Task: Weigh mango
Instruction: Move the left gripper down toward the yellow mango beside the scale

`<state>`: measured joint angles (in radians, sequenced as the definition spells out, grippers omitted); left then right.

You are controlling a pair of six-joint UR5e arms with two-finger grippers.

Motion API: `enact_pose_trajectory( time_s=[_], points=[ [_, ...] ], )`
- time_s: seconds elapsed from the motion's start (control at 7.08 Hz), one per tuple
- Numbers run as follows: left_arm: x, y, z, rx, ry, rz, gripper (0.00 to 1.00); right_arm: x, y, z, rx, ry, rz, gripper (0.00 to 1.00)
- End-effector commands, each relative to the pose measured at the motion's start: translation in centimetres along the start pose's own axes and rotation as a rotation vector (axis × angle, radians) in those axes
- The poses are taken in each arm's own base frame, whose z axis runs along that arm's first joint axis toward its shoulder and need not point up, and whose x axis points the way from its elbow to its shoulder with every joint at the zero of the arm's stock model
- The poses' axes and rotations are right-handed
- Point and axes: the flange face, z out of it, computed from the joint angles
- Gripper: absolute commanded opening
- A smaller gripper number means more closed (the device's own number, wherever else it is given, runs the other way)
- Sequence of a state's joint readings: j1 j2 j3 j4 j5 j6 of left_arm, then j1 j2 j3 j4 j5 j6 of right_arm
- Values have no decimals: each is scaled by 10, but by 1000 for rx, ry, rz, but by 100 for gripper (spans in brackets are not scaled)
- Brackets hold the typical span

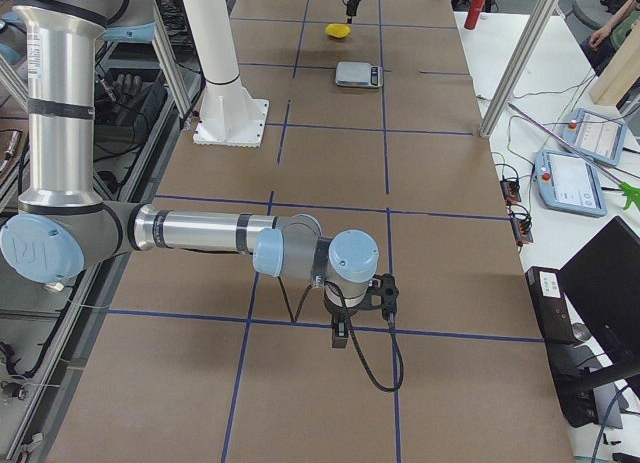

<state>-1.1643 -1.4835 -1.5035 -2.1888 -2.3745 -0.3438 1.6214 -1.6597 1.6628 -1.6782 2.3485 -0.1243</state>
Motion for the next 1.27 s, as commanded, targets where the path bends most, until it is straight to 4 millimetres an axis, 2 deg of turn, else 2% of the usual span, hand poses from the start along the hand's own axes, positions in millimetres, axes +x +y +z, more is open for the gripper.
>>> enact_pose_trajectory(
  time_s=[0.0, 0.56, 0.71, 1.13],
  points=[
    [2, 11, 20, -21, 15, 23, 100, 0, 0, 0, 0, 0, 0, 100],
    [6, 19, 17, -14, 43, 40, 100, 0, 0, 0, 0, 0, 0, 100],
    [12, 17, 13, -7, 53, 31, 100, 0, 0, 0, 0, 0, 0, 100],
    [6, 33, 15, -26, 53, 16, 100, 0, 0, 0, 0, 0, 0, 100]
  ],
)
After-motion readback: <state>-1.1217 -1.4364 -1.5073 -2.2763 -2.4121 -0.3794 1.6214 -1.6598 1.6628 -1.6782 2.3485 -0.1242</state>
